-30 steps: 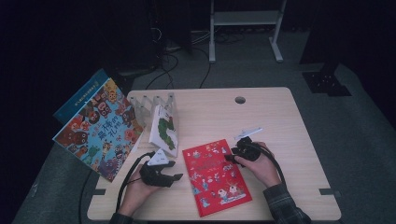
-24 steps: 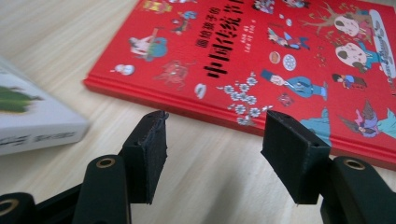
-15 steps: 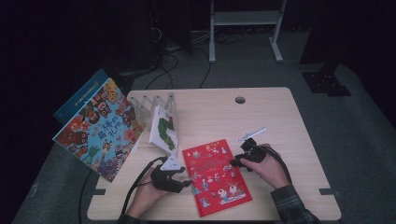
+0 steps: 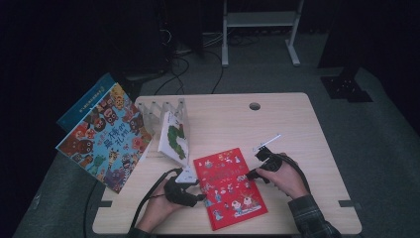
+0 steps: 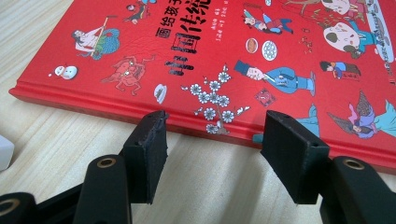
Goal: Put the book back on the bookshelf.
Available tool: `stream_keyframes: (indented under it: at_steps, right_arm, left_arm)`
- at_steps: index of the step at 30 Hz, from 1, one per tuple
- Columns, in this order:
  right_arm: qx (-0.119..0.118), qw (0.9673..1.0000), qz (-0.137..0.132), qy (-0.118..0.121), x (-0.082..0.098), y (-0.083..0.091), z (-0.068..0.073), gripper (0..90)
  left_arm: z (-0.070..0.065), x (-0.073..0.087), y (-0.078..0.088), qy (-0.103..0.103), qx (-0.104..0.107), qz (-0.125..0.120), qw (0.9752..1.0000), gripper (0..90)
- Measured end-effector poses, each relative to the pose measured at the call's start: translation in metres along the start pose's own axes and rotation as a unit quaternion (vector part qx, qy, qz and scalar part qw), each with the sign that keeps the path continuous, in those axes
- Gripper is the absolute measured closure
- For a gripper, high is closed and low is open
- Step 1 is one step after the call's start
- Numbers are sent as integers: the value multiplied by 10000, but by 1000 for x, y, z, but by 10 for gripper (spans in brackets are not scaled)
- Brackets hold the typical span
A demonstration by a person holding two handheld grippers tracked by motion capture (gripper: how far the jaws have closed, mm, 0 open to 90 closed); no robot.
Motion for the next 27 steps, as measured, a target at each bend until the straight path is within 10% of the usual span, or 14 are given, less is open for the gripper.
stream_keyframes:
  at_steps: [27]
  right_arm:
    - [-511, 9973, 197, -487, 4, -6, -9, 685]
  left_arm:
    - [1, 0, 0, 47, 78, 14, 10000, 405]
Point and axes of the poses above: each handheld gripper's, and its own axes: y roughly backward along the jaws, x roughly out of its underside, z roughly to its left, the point moved 7 cm from there along -y, roughly forward along the jaws, and after that the axes turned 15 degrees about y, right-handed, at the moved point
